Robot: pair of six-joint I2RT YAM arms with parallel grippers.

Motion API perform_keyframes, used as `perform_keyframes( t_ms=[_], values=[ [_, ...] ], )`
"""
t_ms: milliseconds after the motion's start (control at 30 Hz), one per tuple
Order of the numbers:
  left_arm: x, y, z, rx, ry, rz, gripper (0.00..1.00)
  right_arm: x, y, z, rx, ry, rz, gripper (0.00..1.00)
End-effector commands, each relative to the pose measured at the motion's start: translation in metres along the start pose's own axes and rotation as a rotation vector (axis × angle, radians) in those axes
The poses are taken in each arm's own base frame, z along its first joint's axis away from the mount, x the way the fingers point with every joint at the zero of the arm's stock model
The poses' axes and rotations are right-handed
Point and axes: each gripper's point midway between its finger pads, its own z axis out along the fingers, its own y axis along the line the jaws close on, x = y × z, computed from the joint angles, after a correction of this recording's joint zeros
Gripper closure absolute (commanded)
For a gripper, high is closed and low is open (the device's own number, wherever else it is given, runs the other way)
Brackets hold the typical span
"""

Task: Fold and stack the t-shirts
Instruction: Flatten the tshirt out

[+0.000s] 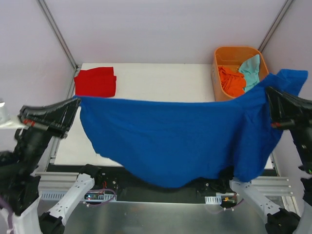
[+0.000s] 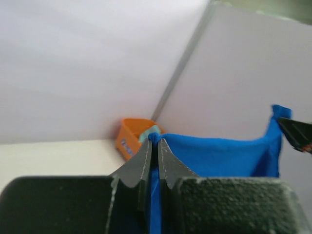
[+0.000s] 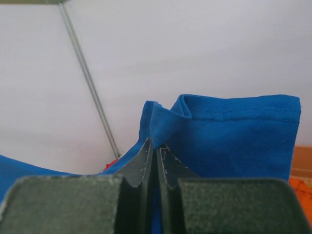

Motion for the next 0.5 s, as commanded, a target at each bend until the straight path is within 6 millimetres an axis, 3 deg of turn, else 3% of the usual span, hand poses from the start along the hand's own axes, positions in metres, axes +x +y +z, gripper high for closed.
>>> perform_keyframes(
  t_ms=[0,33,67,100,133,167,200,233,267,300,333,367,400,433,467],
  values=[
    [0.037,0.122,0.063,-0.439,0.05,0.048,1.0,0.077,-0.047,0.075,0.189,0.156,-0.048,0.96],
    [0.054,0.153,0.068,-0.548,0.082,0.071,1.0,0.105,-0.062,0.095,0.247,0.213,-0.065,0.96],
    [0.053,0.192,0.064,-0.73,0.044,0.111,1.0,0.117,-0.07,0.109,0.278,0.222,-0.075,0.96],
    [0.077,0.231,0.076,-0.857,0.106,0.146,1.0,0.141,-0.082,0.12,0.319,0.264,-0.097,0.96],
    [0.084,0.255,0.079,-0.945,0.127,0.185,1.0,0.177,-0.102,0.142,0.388,0.336,-0.133,0.96],
    [0.093,0.279,0.083,-1.011,0.158,0.204,1.0,0.191,-0.112,0.156,0.422,0.348,-0.153,0.96],
    [0.135,0.315,0.101,-1.023,0.298,0.181,1.0,0.204,-0.122,0.17,0.452,0.366,-0.174,0.97],
    [0.133,0.343,0.105,-1.066,0.301,0.14,1.0,0.254,-0.145,0.193,0.494,0.463,-0.203,0.98],
    [0.149,0.363,0.112,-1.084,0.347,0.12,1.0,0.275,-0.157,0.206,0.512,0.494,-0.21,0.99],
    [0.186,0.404,0.114,-1.149,0.447,0.115,1.0,0.276,-0.163,0.226,0.524,0.486,-0.199,0.99],
    [0.188,0.417,0.125,-1.153,0.468,0.146,0.93,0.337,-0.183,0.242,0.52,0.601,-0.202,0.96],
    [0.223,0.447,0.125,-1.184,0.562,0.15,0.7,0.359,-0.191,0.25,0.512,0.648,-0.208,0.95],
    [0.233,0.457,0.13,-1.18,0.592,0.158,0.4,0.374,-0.198,0.262,0.514,0.668,-0.213,0.92],
    [0.234,0.462,0.14,-1.157,0.604,0.172,0.01,0.404,-0.21,0.28,0.505,0.707,-0.236,0.78],
    [0.254,0.477,0.138,-1.169,0.651,0.17,0.01,0.417,-0.214,0.284,0.503,0.742,-0.248,0.63]
  ],
)
